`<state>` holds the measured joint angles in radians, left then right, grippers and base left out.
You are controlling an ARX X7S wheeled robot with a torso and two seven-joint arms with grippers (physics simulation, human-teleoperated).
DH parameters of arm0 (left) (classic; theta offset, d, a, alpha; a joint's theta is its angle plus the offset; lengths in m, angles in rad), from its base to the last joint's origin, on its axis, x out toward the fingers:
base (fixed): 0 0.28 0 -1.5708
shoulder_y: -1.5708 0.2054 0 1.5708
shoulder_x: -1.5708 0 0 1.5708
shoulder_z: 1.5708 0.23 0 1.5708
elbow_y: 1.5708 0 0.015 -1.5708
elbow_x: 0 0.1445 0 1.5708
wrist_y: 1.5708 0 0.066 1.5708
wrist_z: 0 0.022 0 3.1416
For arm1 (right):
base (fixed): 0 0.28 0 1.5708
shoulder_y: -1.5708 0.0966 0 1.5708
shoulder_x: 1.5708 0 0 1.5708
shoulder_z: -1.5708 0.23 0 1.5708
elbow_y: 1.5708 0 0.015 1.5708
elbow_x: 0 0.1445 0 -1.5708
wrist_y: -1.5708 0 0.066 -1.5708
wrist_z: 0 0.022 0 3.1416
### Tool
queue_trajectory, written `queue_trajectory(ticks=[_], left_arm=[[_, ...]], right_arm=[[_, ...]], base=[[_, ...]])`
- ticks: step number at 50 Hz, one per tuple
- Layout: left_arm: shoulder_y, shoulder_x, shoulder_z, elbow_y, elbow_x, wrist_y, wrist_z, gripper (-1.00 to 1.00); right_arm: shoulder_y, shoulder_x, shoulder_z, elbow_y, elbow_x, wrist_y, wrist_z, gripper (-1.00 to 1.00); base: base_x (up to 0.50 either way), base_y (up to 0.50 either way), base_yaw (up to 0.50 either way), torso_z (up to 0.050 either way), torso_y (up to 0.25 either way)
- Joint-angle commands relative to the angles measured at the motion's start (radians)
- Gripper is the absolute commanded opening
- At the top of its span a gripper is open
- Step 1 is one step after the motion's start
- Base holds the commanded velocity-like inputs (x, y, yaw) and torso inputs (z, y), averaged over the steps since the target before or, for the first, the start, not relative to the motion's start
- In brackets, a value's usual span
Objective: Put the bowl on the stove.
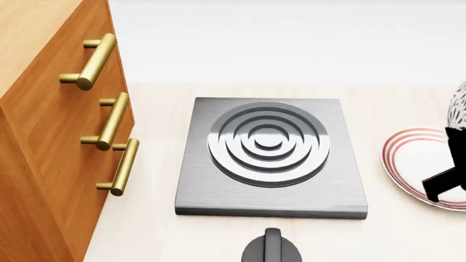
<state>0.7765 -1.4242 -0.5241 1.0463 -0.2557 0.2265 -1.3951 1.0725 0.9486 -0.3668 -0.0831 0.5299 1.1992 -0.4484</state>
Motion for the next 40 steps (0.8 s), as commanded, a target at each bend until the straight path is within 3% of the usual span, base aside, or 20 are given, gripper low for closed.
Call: queue_trajectory(ticks=[1,23,33,40], left_arm=[[0.007,0.014,-0.031,0.001,-0.025,0.029,0.039,1.0],[0.007,-0.017,-0.006,0.001,-0.012,0.028,0.006,1.0],[0.007,0.01,-0.023,0.001,-0.02,0.031,0.032,1.0],[0.007,-0.014,-0.008,0.001,-0.015,0.029,0.007,1.0]], right_arm=[[0.219,-0.147,-0.139,0.122,-0.095,-0.028,-0.07,-1.0],[0.273,-0.37,-0.207,0.289,-0.141,-0.167,-0.051,-1.0],[0.26,-0.426,-0.232,0.302,-0.138,-0.191,-0.055,-1.0],[0.243,-0.473,-0.242,0.35,-0.144,-0.216,-0.04,-1.0]], base=[[0.0,0.0,0.0,0.0,0.0],[0.0,0.0,0.0,0.0,0.0],[0.0,0.0,0.0,0.0,0.0],[0.0,0.0,0.0,0.0,0.0]])
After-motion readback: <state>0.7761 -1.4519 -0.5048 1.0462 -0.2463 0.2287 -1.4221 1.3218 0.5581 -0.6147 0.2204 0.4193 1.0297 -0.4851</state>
